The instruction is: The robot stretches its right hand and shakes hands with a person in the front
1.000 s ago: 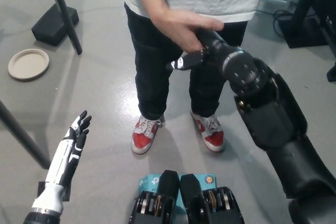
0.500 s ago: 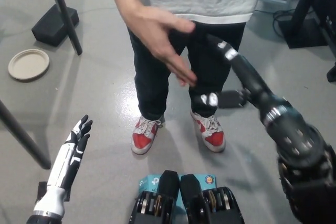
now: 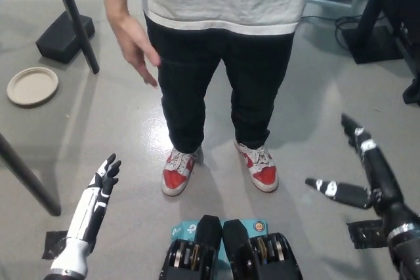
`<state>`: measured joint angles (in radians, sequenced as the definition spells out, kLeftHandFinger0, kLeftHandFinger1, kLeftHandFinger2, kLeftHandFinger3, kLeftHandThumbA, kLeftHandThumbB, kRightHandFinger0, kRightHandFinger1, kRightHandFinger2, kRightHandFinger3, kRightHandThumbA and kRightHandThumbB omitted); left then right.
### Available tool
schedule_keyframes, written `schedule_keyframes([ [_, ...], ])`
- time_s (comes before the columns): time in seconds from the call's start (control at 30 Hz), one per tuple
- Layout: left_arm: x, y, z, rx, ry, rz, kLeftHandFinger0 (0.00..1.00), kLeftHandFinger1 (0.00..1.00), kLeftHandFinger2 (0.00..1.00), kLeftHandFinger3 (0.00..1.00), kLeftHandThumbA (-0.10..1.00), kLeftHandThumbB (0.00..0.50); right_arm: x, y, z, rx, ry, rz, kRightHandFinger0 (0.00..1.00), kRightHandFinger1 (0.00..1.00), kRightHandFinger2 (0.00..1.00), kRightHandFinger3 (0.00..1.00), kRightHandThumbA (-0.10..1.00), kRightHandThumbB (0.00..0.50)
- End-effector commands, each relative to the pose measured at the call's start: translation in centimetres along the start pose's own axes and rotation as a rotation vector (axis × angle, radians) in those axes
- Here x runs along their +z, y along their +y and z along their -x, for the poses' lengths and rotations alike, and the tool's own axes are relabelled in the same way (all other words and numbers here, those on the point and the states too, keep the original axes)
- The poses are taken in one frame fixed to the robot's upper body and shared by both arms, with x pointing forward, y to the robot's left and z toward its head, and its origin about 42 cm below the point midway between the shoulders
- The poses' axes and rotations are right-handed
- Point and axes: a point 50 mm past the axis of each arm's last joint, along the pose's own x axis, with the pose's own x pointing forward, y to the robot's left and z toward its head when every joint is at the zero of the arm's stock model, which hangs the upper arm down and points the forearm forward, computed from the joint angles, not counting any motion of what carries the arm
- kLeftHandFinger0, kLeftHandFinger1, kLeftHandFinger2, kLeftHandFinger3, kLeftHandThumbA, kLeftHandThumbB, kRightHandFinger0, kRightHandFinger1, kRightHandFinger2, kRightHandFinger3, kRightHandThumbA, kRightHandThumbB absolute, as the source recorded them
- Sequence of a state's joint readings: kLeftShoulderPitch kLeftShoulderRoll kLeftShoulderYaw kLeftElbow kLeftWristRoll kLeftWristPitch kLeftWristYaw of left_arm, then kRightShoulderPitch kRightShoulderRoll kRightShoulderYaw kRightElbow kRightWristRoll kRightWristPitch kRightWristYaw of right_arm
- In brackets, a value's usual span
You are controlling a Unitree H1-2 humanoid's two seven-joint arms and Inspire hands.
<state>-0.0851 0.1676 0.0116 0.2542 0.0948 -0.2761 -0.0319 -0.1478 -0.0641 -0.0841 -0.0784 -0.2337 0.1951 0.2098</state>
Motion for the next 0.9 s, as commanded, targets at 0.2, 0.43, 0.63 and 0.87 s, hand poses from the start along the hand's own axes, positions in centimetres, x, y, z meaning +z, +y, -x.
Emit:
schedule_keyframes([
  [0.2,1.9,0.0,-2.1,-0.01,-0.12,0.02,1.0,1.0,1.0,1.0,1.0,0.083,-4.3,0.9,-1.9,-0.009,-0.051,-0.156,1.0,1.0,1.0,1.0,1.0,0.201],
  [0.43,2.2,0.2,-2.9,-0.006,-0.137,-0.018,1.0,1.0,1.0,1.0,1.0,0.088,-5.0,0.9,-2.7,0.02,-0.047,-0.193,1.0,1.0,1.0,1.0,1.0,0.211],
  [0.63,2.3,0.4,-3.1,-0.008,-0.12,-0.012,1.0,1.0,1.0,1.0,1.0,0.113,-5.3,0.8,-2.9,0.02,-0.051,-0.123,1.0,1.0,1.0,1.0,1.0,0.212],
  [0.87,2.1,0.5,-3.0,-0.003,-0.109,-0.02,1.0,1.0,1.0,1.0,1.0,0.115,-5.6,1.2,-3.0,0.043,-0.033,-0.115,1.0,1.0,1.0,1.0,1.0,0.215],
])
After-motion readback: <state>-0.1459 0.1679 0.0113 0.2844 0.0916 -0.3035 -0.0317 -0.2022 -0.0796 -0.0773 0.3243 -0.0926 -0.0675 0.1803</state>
